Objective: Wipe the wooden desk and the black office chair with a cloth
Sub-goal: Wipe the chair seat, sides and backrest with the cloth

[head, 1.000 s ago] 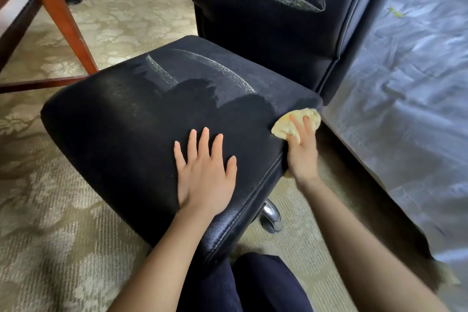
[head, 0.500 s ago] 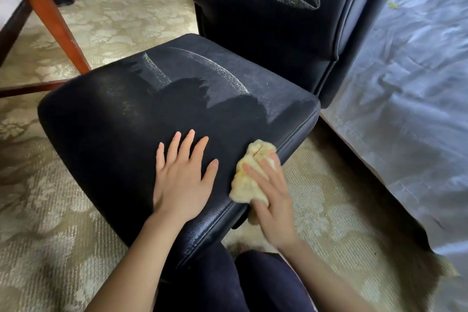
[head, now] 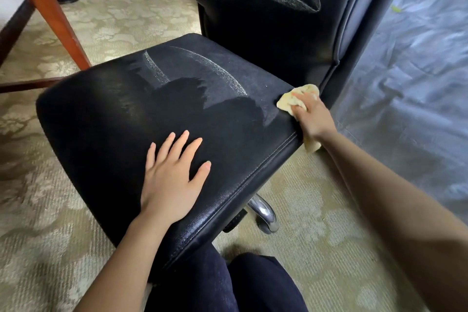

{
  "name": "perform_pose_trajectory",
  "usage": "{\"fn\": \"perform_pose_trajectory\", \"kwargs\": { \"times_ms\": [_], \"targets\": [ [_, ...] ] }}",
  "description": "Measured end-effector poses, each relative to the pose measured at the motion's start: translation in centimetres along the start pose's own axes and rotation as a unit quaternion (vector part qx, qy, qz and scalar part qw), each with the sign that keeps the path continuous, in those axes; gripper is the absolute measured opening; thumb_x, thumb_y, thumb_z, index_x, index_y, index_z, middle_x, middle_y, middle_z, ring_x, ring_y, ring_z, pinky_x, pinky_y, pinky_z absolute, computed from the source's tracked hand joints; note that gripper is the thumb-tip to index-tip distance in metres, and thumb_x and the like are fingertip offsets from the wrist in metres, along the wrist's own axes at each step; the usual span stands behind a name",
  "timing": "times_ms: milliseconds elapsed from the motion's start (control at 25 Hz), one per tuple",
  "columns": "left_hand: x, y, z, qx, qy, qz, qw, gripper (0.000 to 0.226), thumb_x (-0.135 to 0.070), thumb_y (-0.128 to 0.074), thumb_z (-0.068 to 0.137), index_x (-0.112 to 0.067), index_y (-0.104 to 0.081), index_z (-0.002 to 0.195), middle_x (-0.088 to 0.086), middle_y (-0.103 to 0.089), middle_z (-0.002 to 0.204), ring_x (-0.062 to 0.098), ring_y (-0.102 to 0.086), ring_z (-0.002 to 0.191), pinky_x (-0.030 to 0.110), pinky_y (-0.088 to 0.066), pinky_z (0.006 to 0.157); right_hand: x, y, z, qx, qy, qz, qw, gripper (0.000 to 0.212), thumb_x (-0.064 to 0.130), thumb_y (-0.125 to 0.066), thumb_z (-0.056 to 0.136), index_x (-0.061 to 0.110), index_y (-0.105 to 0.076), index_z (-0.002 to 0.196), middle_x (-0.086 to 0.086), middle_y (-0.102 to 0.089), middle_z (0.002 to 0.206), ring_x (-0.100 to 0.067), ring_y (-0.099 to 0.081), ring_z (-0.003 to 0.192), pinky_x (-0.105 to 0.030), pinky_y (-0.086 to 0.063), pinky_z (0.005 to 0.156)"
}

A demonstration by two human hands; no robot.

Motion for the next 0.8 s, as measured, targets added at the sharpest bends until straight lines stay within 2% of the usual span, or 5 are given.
{"fn": "perform_pose_trajectory", "kwargs": {
  "times_ms": [120,240,480,600,800],
  "targets": [
    [0.0,0.0,0.1,-0.002,0.001,-0.010,1.000,0.056,-0.055,-0.030,0.092,-0.035,-0.033,0.144,-0.012,-0.019,0.157,0.009,-0.006,0.145,0.034,0.006,0.117,0.3,-0.2,2.7,0.020,-0.097,-0.046,0.994,0.043,0.025,-0.036,0.095,0.025,-0.043,0.137,-0.007,-0.038,0.146,-0.029,-0.027,0.136,-0.036,-0.022,0.111],
    [0.2,0.1,0.3,-0.012,0.002,-0.020,1.000,0.053,-0.054,-0.036,0.093,-0.036,-0.036,0.143,-0.014,-0.022,0.156,0.008,-0.009,0.145,0.033,0.006,0.117,2.1,-0.9,2.5,0.004,-0.134,-0.117,0.984,0.042,0.027,-0.034,0.093,0.029,-0.046,0.134,-0.008,-0.037,0.146,-0.034,-0.032,0.133,-0.043,-0.025,0.110],
    [1.3,0.6,0.3,-0.027,-0.012,-0.033,0.999,0.050,-0.049,-0.042,0.093,-0.036,-0.040,0.140,-0.015,-0.027,0.153,0.007,-0.014,0.144,0.032,0.002,0.117,7.9,-3.7,-5.7,0.031,0.058,-0.212,0.975,0.035,0.026,-0.041,0.094,0.019,-0.056,0.125,-0.009,-0.052,0.129,-0.032,-0.044,0.118,-0.039,-0.029,0.099],
    [2.3,0.9,0.4,-0.022,-0.015,-0.037,0.999,0.056,-0.049,-0.044,0.092,-0.034,-0.033,0.145,-0.009,-0.017,0.158,0.010,-0.005,0.146,0.033,0.004,0.118,11.8,-5.5,-11.9,0.082,0.170,-0.147,0.971,0.036,0.021,-0.048,0.089,0.024,-0.059,0.124,-0.004,-0.056,0.124,-0.027,-0.042,0.121,-0.040,-0.025,0.104],
    [4.8,1.4,0.9,0.004,-0.016,-0.025,1.000,0.069,-0.056,-0.036,0.091,-0.028,-0.015,0.151,-0.010,0.003,0.159,0.005,0.016,0.143,0.032,0.013,0.116,15.6,-6.8,-17.5,0.173,0.267,-0.060,0.946,0.050,0.015,-0.056,0.083,0.026,-0.054,0.132,0.003,-0.056,0.131,-0.022,-0.039,0.130,-0.038,-0.015,0.116]
  ]
}}
Point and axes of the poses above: each hand's wrist, its own z-axis towards the middle knuckle, its own y-axis out of the back of the hand, x = y × z, the point moved 4 cm from there along z, towards the middle knuckle
